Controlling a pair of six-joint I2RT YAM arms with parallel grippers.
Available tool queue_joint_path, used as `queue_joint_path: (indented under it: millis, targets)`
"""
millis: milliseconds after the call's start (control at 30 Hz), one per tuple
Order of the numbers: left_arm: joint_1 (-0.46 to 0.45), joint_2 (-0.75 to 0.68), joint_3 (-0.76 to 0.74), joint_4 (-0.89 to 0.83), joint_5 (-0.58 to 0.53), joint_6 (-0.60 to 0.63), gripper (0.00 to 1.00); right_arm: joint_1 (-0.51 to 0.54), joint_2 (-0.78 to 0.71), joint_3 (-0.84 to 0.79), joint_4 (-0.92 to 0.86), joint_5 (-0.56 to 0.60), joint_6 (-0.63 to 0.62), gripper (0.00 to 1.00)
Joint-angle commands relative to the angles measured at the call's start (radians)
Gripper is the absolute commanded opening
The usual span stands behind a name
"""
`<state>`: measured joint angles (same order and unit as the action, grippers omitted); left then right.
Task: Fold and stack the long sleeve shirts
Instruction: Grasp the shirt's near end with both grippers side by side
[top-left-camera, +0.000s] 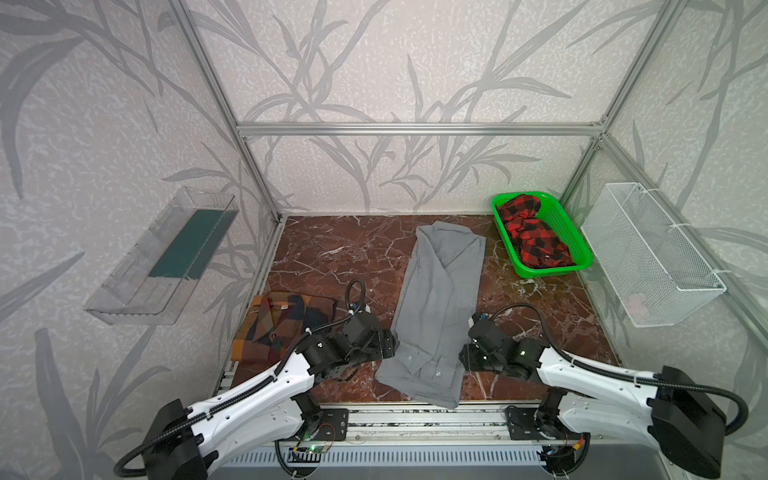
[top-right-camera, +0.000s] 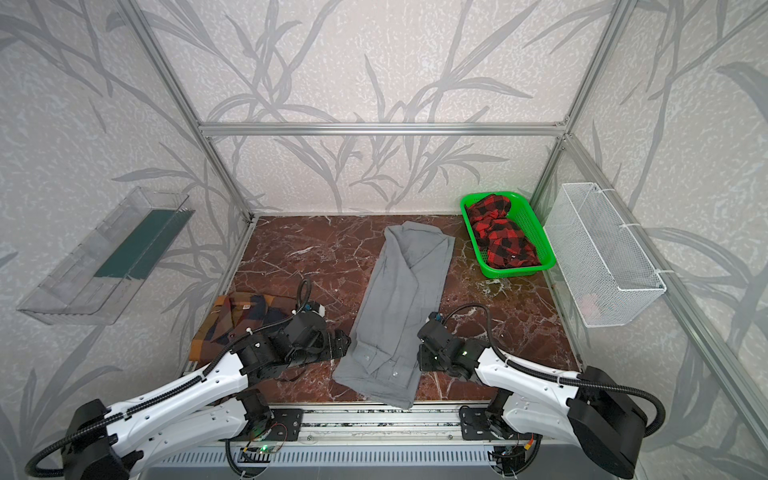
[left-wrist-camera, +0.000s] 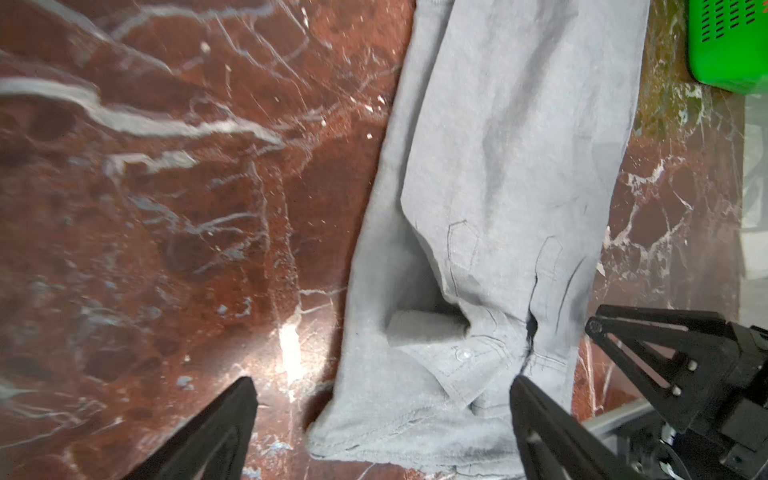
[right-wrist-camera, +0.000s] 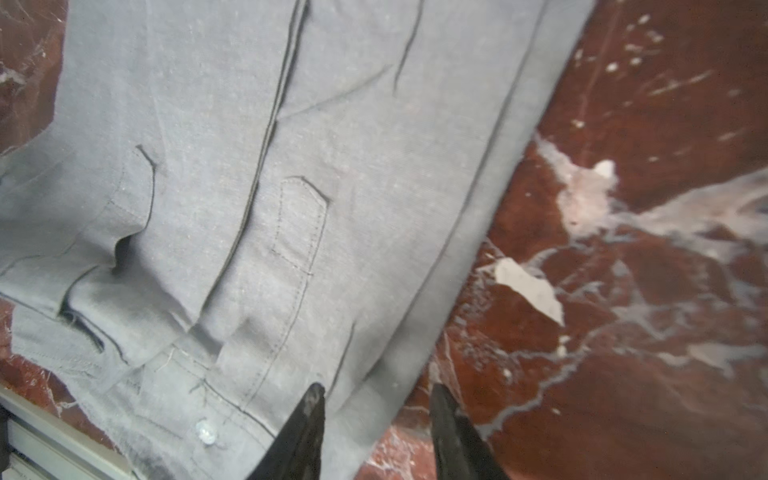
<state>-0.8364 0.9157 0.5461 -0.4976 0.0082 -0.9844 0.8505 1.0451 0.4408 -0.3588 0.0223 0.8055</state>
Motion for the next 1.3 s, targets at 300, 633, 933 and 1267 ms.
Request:
queue_joint_path:
  millis: [300,633,933,1267]
  targets:
    - [-0.036,0.102,-0.062,0.317,0.151,-0.080,0.89,-0.022,-0.047,0.089,-0.039,-0.153,-0.157,0.45]
    - [-0.036,0.159,-0.098,0.362,0.172,-0.042,0.72,-0.016,0.064,0.118,0.067,-0.245,-0.153,0.45]
    - [-0.036,0.235,-0.092,0.446,0.193,0.040,0.41,-0.014,0.045,0.112,0.074,-0.242,-0.153,0.45]
    - [-0.037,0.144,-0.120,0.393,0.132,0.150,0.57,-0.013,0.030,0.099,0.084,-0.249,-0.152,0.45]
